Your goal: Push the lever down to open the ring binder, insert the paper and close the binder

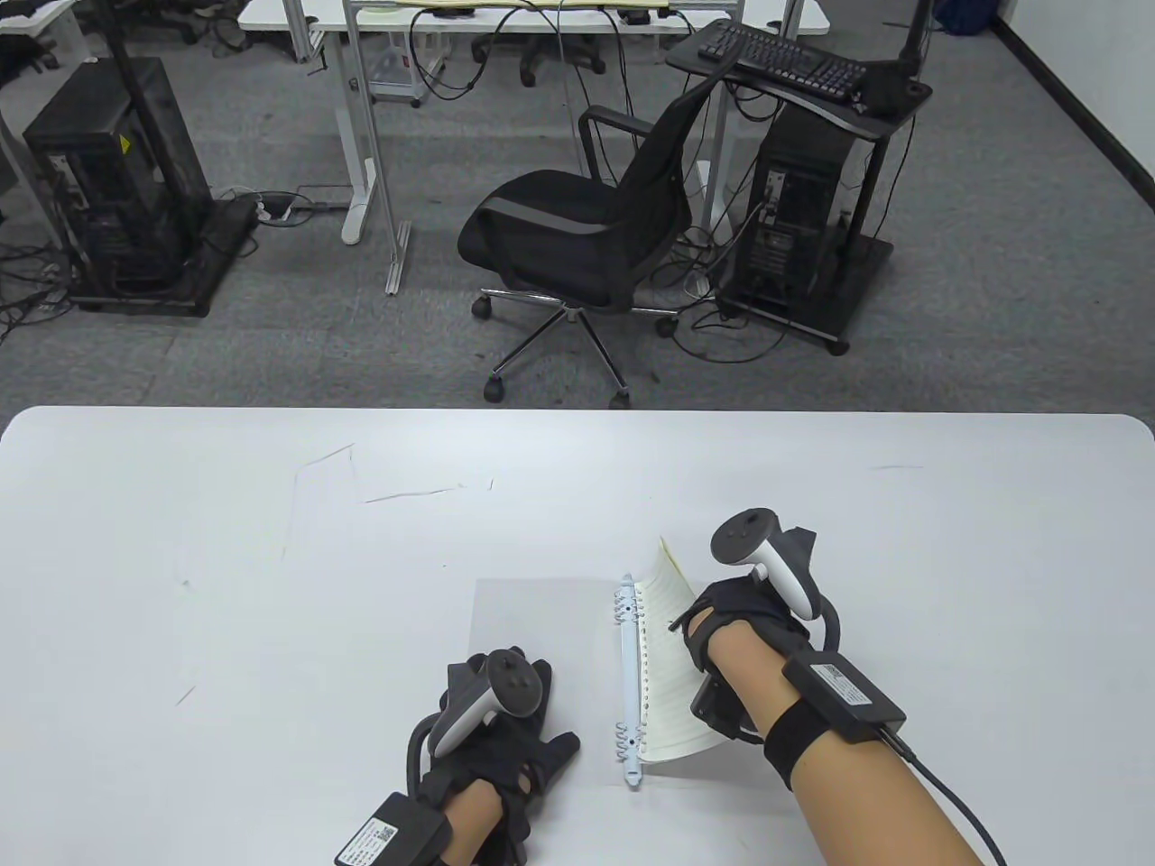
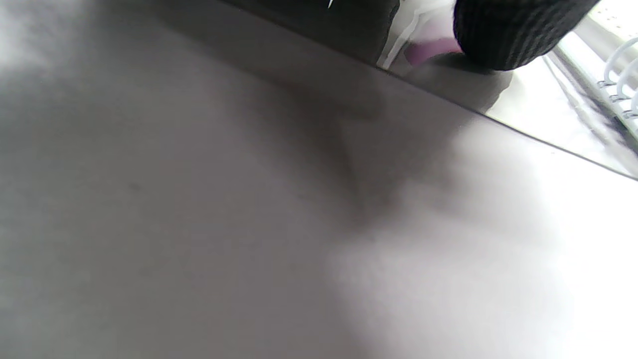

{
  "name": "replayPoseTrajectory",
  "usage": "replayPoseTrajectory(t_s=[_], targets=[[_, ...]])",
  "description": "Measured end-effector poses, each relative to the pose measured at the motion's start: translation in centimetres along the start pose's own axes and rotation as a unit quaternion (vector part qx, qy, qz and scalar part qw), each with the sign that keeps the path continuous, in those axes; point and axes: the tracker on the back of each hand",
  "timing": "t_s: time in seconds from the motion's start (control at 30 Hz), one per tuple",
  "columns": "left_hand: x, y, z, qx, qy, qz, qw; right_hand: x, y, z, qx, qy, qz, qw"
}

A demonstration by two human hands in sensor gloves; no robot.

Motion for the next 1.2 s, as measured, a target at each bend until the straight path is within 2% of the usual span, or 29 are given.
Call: replayPoseTrajectory(t_s=[0.27,0.73,1.2], targets=[[0.0,0.0,0.0,0.000,0.000,0.000,1.000,0.0,0.0,0.1,0.007,0.041,-0.028,0.999],[0.0,0.0,0.0,0.000,0.000,0.000,1.000,-0.9,0.4,-0.7,-0.008,-0.008,-0.012,1.000],[0.0,0.0,0.0,0.000,-0.001,0.000,1.000,-1.2,0.8,-3.5,-0.019,-0.052,-0.001,0.998]])
Point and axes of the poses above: the tracker on the back of each hand, its own z axis roughly to the thumb side, its own y axis roughly from the fingertips to the wrist, x = y × z, and after that the axes turned 12 degrees about z, right-handed
